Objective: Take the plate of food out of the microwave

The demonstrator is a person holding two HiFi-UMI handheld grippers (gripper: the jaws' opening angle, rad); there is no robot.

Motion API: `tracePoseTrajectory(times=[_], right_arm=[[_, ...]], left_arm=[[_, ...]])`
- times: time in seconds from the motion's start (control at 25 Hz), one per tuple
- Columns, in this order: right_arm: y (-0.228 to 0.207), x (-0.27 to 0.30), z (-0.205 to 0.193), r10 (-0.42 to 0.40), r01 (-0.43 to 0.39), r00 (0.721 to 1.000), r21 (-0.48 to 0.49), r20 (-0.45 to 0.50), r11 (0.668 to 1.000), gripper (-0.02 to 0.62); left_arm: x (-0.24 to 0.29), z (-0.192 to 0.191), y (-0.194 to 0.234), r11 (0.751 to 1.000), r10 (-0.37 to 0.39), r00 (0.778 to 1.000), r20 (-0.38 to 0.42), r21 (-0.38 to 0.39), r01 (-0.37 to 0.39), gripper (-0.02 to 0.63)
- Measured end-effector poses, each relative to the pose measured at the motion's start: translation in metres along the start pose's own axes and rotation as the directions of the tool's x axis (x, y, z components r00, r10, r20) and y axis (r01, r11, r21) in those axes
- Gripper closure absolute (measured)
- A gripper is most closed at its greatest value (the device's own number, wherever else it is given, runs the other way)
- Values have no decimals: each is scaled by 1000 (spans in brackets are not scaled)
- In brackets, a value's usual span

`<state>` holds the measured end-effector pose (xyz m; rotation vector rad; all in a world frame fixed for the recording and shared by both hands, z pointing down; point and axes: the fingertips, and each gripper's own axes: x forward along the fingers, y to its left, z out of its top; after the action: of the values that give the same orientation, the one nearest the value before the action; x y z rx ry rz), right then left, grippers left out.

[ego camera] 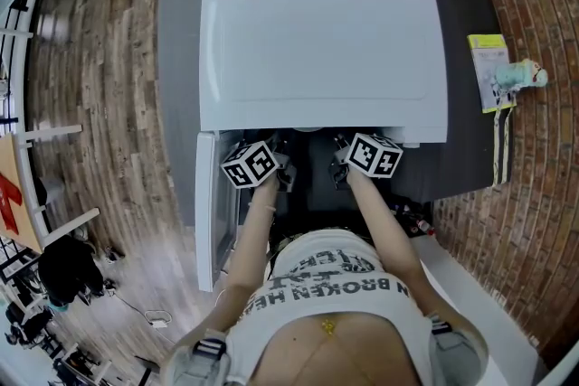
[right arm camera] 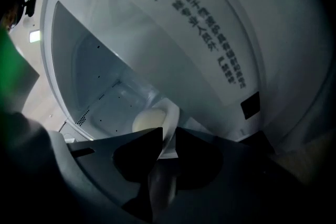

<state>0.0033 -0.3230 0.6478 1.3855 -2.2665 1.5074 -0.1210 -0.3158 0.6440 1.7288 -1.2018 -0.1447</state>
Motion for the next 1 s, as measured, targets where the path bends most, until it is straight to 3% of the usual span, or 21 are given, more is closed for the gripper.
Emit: tracePoseTrajectory(times=[0.2, 0.4, 1.0], right_arm=[[-2, 0, 0, 44, -44, 999, 50, 13, 998, 531], [-6, -5, -4, 15, -15, 1000, 34, -1, 999, 534], [0, -17, -11, 41, -41, 999, 20, -9, 999, 535]], left_arm=[[1, -2, 4, 998, -7, 1000, 10, -56, 8, 540], [-5, -7, 5, 999, 17, 1000, 3, -42, -17, 546], [-20, -17, -2, 999, 20, 1000, 4, -33, -20, 548]])
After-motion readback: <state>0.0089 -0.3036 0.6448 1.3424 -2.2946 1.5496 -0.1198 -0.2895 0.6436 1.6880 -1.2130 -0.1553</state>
